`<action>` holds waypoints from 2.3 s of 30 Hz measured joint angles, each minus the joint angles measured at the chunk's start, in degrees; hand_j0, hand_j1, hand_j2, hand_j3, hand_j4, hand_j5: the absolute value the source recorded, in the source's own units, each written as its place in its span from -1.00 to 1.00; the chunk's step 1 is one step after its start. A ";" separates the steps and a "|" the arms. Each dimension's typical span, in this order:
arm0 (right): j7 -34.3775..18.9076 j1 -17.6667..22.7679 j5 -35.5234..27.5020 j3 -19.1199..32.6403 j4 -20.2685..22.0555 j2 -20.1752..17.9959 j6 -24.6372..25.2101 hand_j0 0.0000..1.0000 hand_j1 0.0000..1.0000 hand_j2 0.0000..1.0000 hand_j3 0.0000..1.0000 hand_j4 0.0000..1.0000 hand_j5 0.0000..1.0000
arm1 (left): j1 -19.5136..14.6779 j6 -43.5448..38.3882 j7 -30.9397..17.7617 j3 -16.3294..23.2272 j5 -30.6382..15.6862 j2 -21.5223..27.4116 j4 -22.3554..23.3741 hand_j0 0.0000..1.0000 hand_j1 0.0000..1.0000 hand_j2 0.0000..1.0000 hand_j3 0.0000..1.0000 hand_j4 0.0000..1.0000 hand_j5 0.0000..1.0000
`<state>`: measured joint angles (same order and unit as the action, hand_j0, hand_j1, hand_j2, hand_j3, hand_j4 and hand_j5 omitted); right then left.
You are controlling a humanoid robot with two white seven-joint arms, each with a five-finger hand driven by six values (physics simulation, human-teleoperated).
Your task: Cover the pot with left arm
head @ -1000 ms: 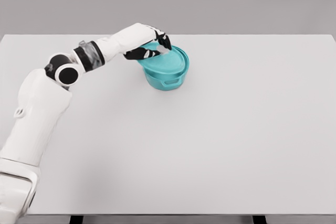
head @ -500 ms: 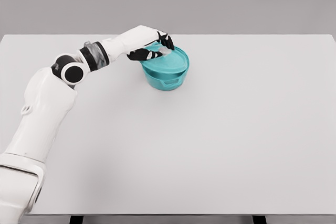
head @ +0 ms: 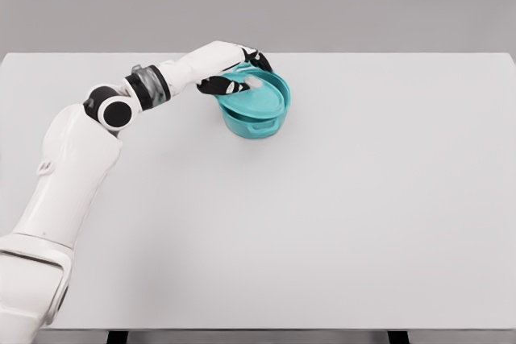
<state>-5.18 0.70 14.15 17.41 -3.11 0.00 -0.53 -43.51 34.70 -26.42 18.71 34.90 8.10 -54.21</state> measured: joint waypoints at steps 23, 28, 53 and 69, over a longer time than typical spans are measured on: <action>0.00 0.00 0.00 0.00 0.01 0.00 0.00 1.00 1.00 1.00 1.00 1.00 1.00 | -0.88 -0.46 0.41 -0.39 0.25 -0.83 2.49 1.00 1.00 1.00 1.00 1.00 1.00; 0.00 0.00 0.00 0.00 0.00 0.00 0.00 1.00 1.00 1.00 1.00 1.00 1.00 | -1.23 -0.21 0.30 0.01 0.16 -0.72 2.42 1.00 1.00 1.00 1.00 1.00 1.00; 0.00 0.00 0.00 0.00 0.01 0.00 0.00 1.00 1.00 1.00 1.00 1.00 1.00 | -2.81 0.44 -0.42 1.26 0.25 0.20 2.09 1.00 1.00 1.00 1.00 1.00 1.00; 0.00 0.00 0.00 0.00 -0.01 0.00 0.00 1.00 1.00 1.00 1.00 1.00 1.00 | -2.99 0.44 -0.42 1.34 0.45 0.27 1.96 1.00 1.00 1.00 1.00 1.00 1.00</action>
<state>-5.18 0.70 14.15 17.41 -3.11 0.00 -0.53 -46.49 35.14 -26.84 20.05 35.35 8.38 -52.25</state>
